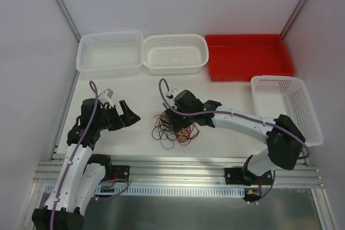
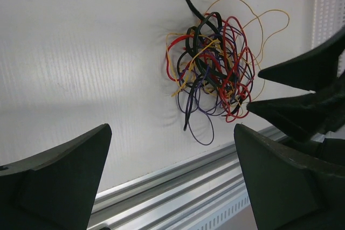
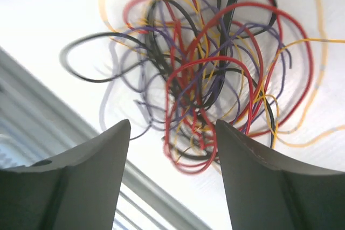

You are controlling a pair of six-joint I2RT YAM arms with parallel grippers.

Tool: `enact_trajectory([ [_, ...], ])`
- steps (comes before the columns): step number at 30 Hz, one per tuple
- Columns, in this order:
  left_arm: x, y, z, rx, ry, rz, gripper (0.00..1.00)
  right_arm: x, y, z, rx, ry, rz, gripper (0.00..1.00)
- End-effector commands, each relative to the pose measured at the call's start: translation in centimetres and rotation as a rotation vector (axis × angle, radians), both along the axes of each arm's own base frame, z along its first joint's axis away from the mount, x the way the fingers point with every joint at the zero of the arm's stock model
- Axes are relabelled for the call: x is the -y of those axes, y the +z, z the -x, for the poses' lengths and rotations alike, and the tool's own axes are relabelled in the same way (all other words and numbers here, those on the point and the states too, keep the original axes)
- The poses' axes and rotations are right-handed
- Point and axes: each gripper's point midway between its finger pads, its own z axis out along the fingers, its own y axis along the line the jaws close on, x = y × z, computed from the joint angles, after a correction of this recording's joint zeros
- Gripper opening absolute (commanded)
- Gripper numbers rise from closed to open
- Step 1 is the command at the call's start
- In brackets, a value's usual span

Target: Untangle the cables

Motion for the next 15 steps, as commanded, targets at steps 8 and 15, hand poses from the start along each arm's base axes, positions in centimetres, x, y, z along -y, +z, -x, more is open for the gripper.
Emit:
enact_trajectory([
  [8,1.8,-0.7,-1.4,-0.084,0.003,0.104,0.99,-0.5,7.2,-3.7,0.151,-0.399,-0.237,0.57],
  [15,2.1,-1.9,-1.2,-0.126,-0.014,0.102,0.99,-1.6,4.5,-5.0,0.096,-0.539,-0.215,0.45],
])
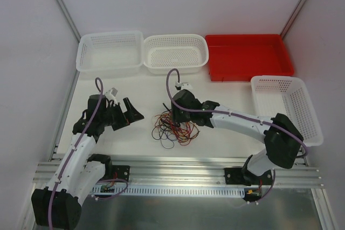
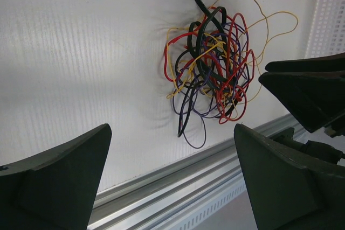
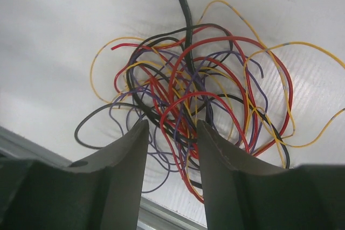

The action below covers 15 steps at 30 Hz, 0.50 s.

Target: Untangle the cables

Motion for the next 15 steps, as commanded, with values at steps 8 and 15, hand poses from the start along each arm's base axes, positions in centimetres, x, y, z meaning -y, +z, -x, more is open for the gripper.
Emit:
enact_trajectory([
  [8,1.0,-0.1,0.0,0.006,-0.025,0.048,0.99,0.4,-2.4,-1.8,-0.040,-0.275,-0.040,0.42],
  [15,1.4,-0.2,0.1,-0.002,-0.041,0.060,0.99,0.4,-3.5,-2.6,-0.046,-0.334,-0.020,0.41],
])
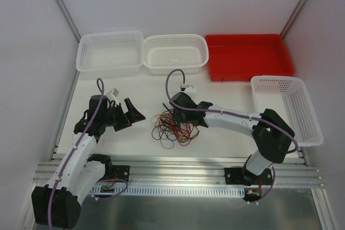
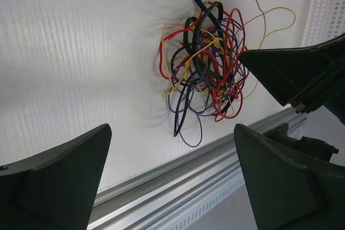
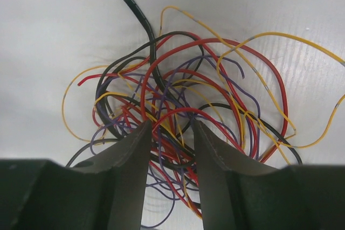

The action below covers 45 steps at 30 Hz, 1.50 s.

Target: Untangle the cables

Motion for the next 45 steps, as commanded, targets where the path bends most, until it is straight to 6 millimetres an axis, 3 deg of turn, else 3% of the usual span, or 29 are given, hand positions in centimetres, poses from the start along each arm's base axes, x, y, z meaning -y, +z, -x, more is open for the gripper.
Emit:
enact_trajectory([
  [1,0.8,0.2,0.1,0.012,-0.031,0.029,0.99,-0.2,-0.1,-1.1,0.020,-0.084,-0.018,0.40],
  [10,1.1,-0.2,0.4,0.000,-0.042,0.027,0.99,0.0,-0.5,-1.5,0.028,-0.097,0.000,0.32],
  [15,1.3,-0.3,0.5,-0.004,-0.050,0.025,0.99,0.2,1.0,-1.5,0.061,-0.055,0.009,0.37],
  [19,1.4,-0.4,0.7,-0.006,-0.057,0.025,0.99,1.8,2.0,-1.7,0.110,0.058,0.109,0.37],
  [27,1.5,-0.5,0.7,-0.006,-0.065,0.023,0.99,3.2,0.1,-0.6,0.053,0.268,0.151,0.36],
  [36,1.7,-0.6,0.9,-0.014,-0.077,0.020,0.99,2.7,-2.3,0.0,0.001,0.357,0.132,0.36],
  [39,1.8,-0.6,0.9,-0.014,-0.080,0.019,0.99,2.6,-2.9,0.0,-0.002,0.365,0.139,0.31],
  [41,1.9,-0.9,1.0,-0.025,-0.081,0.017,0.99,2.7,-2.9,-0.1,0.003,0.362,0.141,0.22],
  [45,2.1,-1.0,0.9,-0.040,-0.078,0.010,0.99,2.8,-0.6,-0.2,0.053,0.365,0.163,0.05],
])
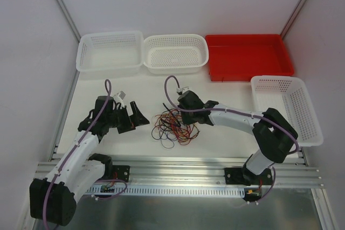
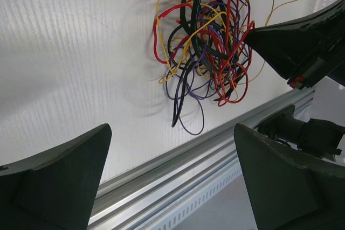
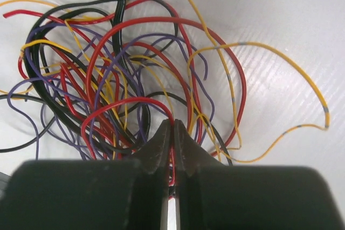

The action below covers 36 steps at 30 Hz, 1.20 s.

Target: Untangle the cables

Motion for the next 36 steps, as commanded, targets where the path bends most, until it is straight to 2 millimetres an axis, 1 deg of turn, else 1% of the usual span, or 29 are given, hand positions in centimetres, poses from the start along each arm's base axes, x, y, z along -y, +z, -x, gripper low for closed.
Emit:
enact_trajectory([
  [1,0.5,0.1,-0.3,-0.002,0.001,0.008,0.99,-0.3,3.2,-0.5,0.090,0.031,-0.002,0.01],
  [2,0.7,0.0,-0.2,-0.010,-0.005,0.005,0.99,-0.1,4.1,-0.4,0.103,0.036,0.013,0.01],
  [3,1.0,0.3,-0.4,-0.005,-0.006,0.012,0.99,0.1,5.8,-0.4,0.146,0.037,0.005,0.01],
  [4,1.3,0.1,-0.4,-0.016,-0.016,0.010,0.99,0.2,7.0,-0.2,0.161,0.046,0.009,0.01],
  [5,1.3,0.1,-0.6,-0.017,-0.009,0.010,0.99,0.5,7.6,0.1,0.172,0.051,0.009,0.01],
  [7,2.0,0.5,-0.9,-0.012,-0.018,0.010,0.99,0.4,11.0,0.2,0.232,0.052,-0.031,0.01],
  [8,2.2,0.3,-1.0,-0.025,-0.022,0.004,0.99,0.8,11.7,0.4,0.239,0.056,-0.019,0.01],
  [9,2.8,0.8,-1.1,-0.019,-0.033,0.005,0.99,0.7,13.2,0.4,0.272,0.052,-0.029,0.01],
  [10,2.9,0.6,-1.4,-0.025,-0.027,-0.007,0.99,0.8,14.6,0.7,0.298,0.057,-0.048,0.01],
  [12,3.5,1.0,-1.8,-0.026,-0.022,-0.007,0.99,0.9,16.1,1.2,0.326,0.071,-0.065,0.01],
  [13,4.0,0.7,-1.9,-0.034,-0.031,-0.014,0.99,1.0,17.3,1.4,0.345,0.070,-0.093,0.01],
  [14,4.2,0.6,-2.1,-0.035,-0.026,-0.022,0.99,1.1,17.9,1.5,0.353,0.068,-0.111,0.01],
  [16,5.2,0.9,-2.3,-0.035,-0.038,-0.023,0.99,0.9,18.7,2.1,0.357,0.077,-0.148,0.01],
  [17,5.5,0.4,-2.5,-0.048,-0.044,-0.032,0.99,1.0,19.2,2.3,0.364,0.079,-0.170,0.01],
  [18,5.9,0.7,-3.0,-0.042,-0.043,-0.036,0.99,0.9,19.3,2.6,0.363,0.086,-0.177,0.01],
  [19,6.7,0.1,-2.8,-0.060,-0.069,-0.050,0.99,1.0,19.2,2.7,0.360,0.085,-0.182,0.01],
  [21,7.6,0.1,-3.4,-0.053,-0.081,-0.069,0.99,1.1,19.5,3.0,0.363,0.082,-0.200,0.01],
  [22,8.0,-0.9,-3.5,-0.081,-0.087,-0.092,0.99,1.1,19.5,3.1,0.362,0.080,-0.210,0.01],
  [23,8.6,-1.2,-3.2,-0.088,-0.106,-0.104,0.99,1.1,19.3,3.2,0.359,0.082,-0.211,0.01],
  [24,9.2,-1.1,-3.8,-0.082,-0.101,-0.110,0.98,1.0,19.5,3.4,0.358,0.087,-0.226,0.01],
  [25,9.5,-2.2,-3.8,-0.112,-0.110,-0.131,0.98,0.9,19.6,3.4,0.359,0.089,-0.234,0.01],
  [27,11.1,-2.1,-3.9,-0.116,-0.146,-0.133,0.96,0.9,19.5,3.6,0.355,0.092,-0.241,0.01],
  [28,11.6,-3.3,-3.8,-0.146,-0.162,-0.154,0.95,0.9,19.6,3.6,0.356,0.093,-0.241,0.01],
  [29,12.5,-3.2,-3.7,-0.141,-0.185,-0.157,0.95,1.0,19.6,3.6,0.355,0.089,-0.244,0.01],
  [30,12.9,-3.6,-3.5,-0.149,-0.196,-0.169,0.94,1.0,19.7,3.7,0.357,0.091,-0.246,0.01],
  [31,13.0,-4.9,-3.5,-0.173,-0.194,-0.200,0.91,1.1,19.9,3.8,0.361,0.089,-0.253,0.01],
  [33,13.3,-5.8,-3.4,-0.193,-0.201,-0.221,0.85,1.4,20.6,3.8,0.374,0.083,-0.266,0.01],
  [34,13.2,-6.9,-3.3,-0.218,-0.196,-0.241,0.82,1.7,21.1,3.9,0.384,0.081,-0.274,0.01],
  [36,12.5,-8.0,-3.5,-0.228,-0.166,-0.277,0.73,2.1,21.8,4.0,0.400,0.076,-0.282,0.01],
])
